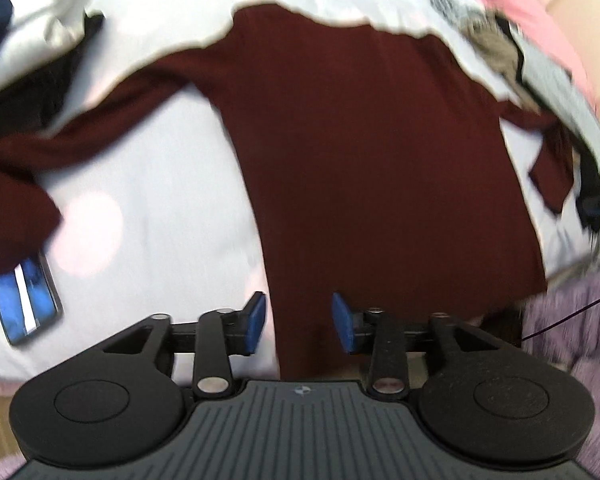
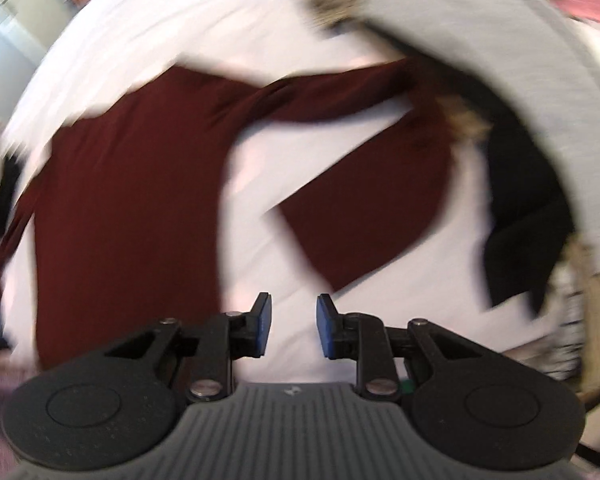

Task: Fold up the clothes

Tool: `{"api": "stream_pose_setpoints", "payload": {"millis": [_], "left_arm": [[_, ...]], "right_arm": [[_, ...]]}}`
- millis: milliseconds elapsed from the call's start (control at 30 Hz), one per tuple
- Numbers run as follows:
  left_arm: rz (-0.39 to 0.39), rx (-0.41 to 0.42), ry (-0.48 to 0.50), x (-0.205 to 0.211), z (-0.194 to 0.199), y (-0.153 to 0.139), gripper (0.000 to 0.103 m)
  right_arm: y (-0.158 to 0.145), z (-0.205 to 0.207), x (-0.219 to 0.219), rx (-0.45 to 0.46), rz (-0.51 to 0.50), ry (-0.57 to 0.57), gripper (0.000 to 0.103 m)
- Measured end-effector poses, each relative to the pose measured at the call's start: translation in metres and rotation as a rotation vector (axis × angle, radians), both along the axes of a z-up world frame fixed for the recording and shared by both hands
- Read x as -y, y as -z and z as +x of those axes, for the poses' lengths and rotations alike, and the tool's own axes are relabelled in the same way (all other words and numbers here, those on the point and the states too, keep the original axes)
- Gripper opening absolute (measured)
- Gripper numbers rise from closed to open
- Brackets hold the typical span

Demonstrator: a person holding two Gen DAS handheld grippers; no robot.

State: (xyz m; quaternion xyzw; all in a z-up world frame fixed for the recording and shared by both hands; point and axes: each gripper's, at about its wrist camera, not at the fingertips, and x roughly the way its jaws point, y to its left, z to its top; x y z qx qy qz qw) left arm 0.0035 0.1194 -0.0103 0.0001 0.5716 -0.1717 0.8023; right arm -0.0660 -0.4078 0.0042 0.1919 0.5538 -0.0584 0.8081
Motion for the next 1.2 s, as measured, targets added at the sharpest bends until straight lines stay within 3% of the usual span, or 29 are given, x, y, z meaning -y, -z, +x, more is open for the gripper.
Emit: {"api": "stream_pose_setpoints", "payload": {"millis": [167,367,433,467,567,667,767,833,1000,1200], "left_arm": [[-0.039,0.060,-0.061,0.004,0.025,-0.003,0.040],[-0.070,0.053,-0.059,0.022,0.036,0.014,0.040],[-0.068,0.052,-0.044,0.026,0.037,0.015,0.040],[-0.067,0.053,-0.036,0.028,0.038,0.015,0.040],[-0.072,0.062,-0.039,0.032,0.039,0.016,0.040],[-0.076,0.062,-0.052,0.032,0.039,0.018,0.040],[-0.081,0.061,-0.053,0.032,0.039,0.018,0.040],[-0.089,0.066,-0.055,0.031,0.037,0.016,0.040],[-0.097,0.093,-0.062,0.028,0.032,0.010,0.040],[-0.089,0.089,-0.067,0.023,0.028,0.011,0.040]], "right_arm": [[0.021,0.018,0.049,-0.014,0.003,0.195,0.031],[0.055,0.036,0.064,0.001,-0.022,0.314,0.036],[0.060,0.039,0.061,0.018,-0.030,0.311,0.021],[0.056,0.042,0.057,0.031,-0.050,0.289,0.006],[0.037,0.047,0.044,0.066,-0.129,0.213,0.006],[0.003,0.055,0.017,0.135,-0.259,0.084,0.006],[-0.027,0.062,-0.031,0.199,-0.415,-0.143,0.006],[-0.040,0.060,-0.070,0.225,-0.454,-0.308,0.006],[-0.045,0.037,-0.158,0.221,-0.464,-0.657,0.006],[-0.008,-0.006,-0.232,0.127,-0.407,-0.961,0.006]]}}
